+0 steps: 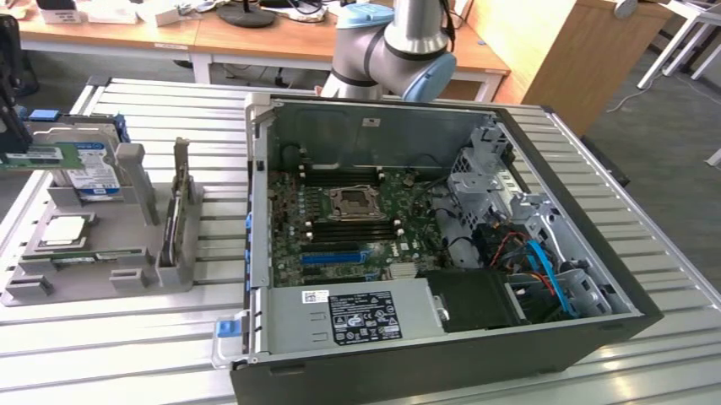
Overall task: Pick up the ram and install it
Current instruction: 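Pick up the ram and move it above insertion slot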
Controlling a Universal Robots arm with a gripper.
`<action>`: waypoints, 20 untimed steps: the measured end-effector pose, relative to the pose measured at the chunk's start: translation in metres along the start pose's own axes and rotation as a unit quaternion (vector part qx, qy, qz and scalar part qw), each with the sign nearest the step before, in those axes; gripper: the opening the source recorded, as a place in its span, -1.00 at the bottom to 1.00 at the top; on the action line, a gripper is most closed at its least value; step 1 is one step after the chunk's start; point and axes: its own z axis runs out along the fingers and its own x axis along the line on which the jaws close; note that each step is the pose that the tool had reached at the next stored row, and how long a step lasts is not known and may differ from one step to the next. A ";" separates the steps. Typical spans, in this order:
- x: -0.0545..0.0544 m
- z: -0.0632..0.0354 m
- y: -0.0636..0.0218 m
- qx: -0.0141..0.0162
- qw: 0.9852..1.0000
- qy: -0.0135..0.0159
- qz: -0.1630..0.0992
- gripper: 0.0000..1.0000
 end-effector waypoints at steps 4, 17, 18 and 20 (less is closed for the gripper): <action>0.000 0.0001 -0.0052 0.000 1.000 0.000 0.000 -0.76; 0.001 0.0000 -0.0251 0.000 1.000 0.000 0.000 -0.76; 0.001 0.0000 -0.0269 0.000 1.000 0.000 0.000 -0.76; 0.001 0.0000 -0.0307 0.000 1.000 0.000 0.000 -0.76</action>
